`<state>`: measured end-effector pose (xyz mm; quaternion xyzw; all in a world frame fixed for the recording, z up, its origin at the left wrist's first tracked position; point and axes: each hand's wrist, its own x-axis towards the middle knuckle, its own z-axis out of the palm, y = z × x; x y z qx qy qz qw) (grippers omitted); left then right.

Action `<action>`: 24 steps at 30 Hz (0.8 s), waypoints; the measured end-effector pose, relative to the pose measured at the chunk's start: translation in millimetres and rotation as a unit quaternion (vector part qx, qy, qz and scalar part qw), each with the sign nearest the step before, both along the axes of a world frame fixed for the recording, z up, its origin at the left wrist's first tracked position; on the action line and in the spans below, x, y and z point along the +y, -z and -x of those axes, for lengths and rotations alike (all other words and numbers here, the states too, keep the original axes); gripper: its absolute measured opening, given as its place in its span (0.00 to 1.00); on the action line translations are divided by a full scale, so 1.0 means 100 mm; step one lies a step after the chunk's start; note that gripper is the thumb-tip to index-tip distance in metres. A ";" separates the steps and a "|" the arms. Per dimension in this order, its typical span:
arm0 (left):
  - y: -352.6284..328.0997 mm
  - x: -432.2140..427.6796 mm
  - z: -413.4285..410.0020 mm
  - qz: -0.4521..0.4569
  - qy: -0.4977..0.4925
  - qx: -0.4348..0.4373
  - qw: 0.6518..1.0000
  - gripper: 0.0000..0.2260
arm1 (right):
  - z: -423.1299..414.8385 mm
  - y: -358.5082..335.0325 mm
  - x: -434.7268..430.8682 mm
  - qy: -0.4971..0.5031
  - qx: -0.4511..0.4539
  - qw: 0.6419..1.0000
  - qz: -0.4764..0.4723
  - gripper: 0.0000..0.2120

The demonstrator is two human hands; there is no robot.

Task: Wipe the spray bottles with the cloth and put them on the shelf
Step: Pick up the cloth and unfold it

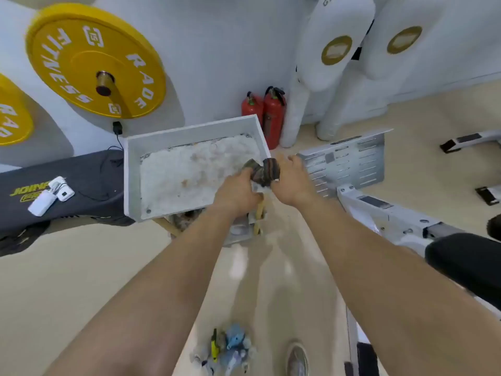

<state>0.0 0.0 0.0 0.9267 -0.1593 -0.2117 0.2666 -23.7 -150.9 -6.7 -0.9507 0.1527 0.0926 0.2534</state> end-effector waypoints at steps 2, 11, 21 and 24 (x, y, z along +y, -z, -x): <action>0.28 -0.31 -0.15 0.030 -0.033 -0.013 0.999 0.16 | -0.16 0.22 -0.16 0.003 -0.005 0.999 -0.053 0.25; 0.79 -0.60 -0.17 0.080 -0.120 -0.062 0.988 0.17 | -0.14 0.66 -0.35 0.098 -0.123 0.972 -0.177 0.12; -0.36 0.83 0.75 0.165 -0.053 0.059 0.983 0.17 | 0.84 -0.37 0.39 0.003 0.009 0.950 -0.313 0.05; -0.66 1.46 1.11 0.196 -0.059 0.090 0.975 0.06 | 1.11 -0.75 0.87 -0.048 0.077 0.937 -0.337 0.06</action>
